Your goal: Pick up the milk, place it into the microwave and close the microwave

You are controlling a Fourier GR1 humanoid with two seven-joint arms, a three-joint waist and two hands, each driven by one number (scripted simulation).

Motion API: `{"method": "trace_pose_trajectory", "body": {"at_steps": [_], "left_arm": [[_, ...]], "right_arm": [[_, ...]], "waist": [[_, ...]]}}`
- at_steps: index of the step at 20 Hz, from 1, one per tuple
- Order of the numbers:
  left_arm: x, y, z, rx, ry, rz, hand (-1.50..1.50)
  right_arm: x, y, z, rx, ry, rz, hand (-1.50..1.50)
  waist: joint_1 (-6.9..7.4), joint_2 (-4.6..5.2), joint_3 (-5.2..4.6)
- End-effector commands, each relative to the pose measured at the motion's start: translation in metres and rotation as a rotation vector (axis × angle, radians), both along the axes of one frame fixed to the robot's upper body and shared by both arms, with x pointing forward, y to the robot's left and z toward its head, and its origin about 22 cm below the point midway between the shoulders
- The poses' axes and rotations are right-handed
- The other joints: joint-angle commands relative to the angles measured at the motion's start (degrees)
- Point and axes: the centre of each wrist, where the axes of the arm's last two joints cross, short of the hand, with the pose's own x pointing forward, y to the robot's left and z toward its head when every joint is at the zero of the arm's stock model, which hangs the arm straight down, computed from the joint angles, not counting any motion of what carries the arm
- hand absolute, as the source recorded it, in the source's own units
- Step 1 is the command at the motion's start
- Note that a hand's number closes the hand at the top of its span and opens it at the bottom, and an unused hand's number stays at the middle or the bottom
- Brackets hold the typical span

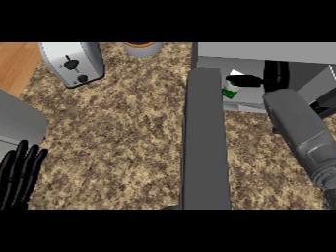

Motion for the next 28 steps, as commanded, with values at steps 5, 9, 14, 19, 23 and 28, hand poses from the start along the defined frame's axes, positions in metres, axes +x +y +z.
{"method": "trace_pose_trajectory", "body": {"at_steps": [5, 9, 14, 19, 23, 28], "left_arm": [[-0.006, -0.011, -0.001, 0.002, 0.016, -0.002, -1.50], [-0.001, -0.016, 0.005, -0.006, 0.012, 0.014, -1.50], [-0.016, -0.011, -0.005, -0.020, 0.019, 0.019, -1.50], [-0.020, -0.015, 0.008, -0.024, 0.008, 0.009, -1.50], [-0.011, -0.022, -0.001, -0.027, 0.010, -0.008, -1.50], [-0.016, -0.027, 0.007, -0.039, 0.011, 0.018, -1.50]], "right_arm": [[-0.004, -0.030, 0.002, 0.054, -0.029, -0.003, -1.50], [-0.005, -0.035, 0.001, 0.136, -0.011, 0.089, -1.50], [-0.023, -0.043, -0.028, 0.230, 0.004, 0.141, -1.50], [-0.024, -0.059, -0.024, 0.299, 0.015, 0.162, -1.50], [-0.049, -0.052, -0.065, 0.371, 0.097, 0.262, -1.50], [-0.066, -0.031, -0.093, 0.399, 0.137, 0.257, -1.50]], "waist": [[-0.70, -0.36, -0.01], [-1.20, -0.40, 0.02], [-1.96, -1.02, -0.06], [-2.17, -1.07, -0.05], [-3.92, -1.55, -0.11], [-4.24, -1.79, -0.14]]}}
